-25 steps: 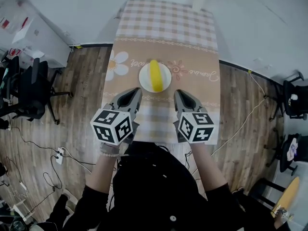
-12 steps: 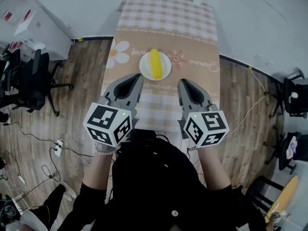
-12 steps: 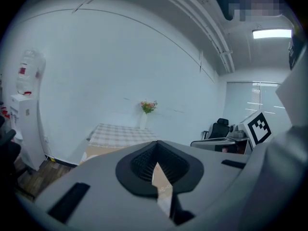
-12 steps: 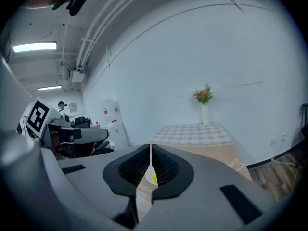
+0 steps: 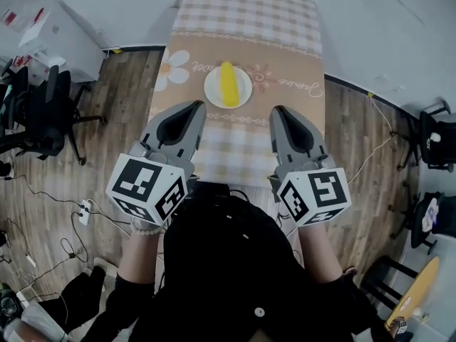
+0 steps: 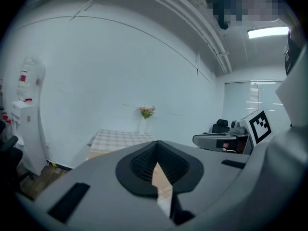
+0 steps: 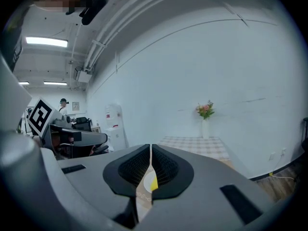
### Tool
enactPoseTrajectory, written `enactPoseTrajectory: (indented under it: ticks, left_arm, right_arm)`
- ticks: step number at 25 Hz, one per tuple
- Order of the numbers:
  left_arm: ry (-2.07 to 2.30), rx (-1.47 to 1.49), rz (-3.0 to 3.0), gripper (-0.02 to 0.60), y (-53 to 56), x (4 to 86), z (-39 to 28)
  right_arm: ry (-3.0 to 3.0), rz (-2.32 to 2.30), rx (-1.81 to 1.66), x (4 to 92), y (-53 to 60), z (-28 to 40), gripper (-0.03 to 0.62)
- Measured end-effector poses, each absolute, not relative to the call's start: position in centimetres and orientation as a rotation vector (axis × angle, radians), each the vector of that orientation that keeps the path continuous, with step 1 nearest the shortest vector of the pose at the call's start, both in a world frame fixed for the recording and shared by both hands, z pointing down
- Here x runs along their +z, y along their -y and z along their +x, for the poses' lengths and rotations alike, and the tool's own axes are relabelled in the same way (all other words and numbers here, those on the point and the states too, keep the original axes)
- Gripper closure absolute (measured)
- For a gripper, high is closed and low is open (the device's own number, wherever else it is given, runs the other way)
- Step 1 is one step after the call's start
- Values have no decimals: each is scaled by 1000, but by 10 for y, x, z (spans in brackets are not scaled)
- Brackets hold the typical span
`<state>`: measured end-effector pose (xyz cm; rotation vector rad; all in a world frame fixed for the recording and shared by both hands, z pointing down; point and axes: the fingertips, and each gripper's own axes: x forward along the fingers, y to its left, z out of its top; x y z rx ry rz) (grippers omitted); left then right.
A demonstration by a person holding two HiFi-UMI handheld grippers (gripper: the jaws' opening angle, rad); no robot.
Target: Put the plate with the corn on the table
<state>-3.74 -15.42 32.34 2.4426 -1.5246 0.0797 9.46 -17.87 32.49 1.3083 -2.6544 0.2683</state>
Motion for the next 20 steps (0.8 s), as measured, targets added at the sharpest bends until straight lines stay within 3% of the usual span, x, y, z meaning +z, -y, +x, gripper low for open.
enactPoseTrajectory:
  ticks: [20]
  left_arm:
    - [1535, 75, 2461, 568, 140, 311, -32]
  right_arm:
    - [2682, 1332, 261, 309, 166, 103, 548]
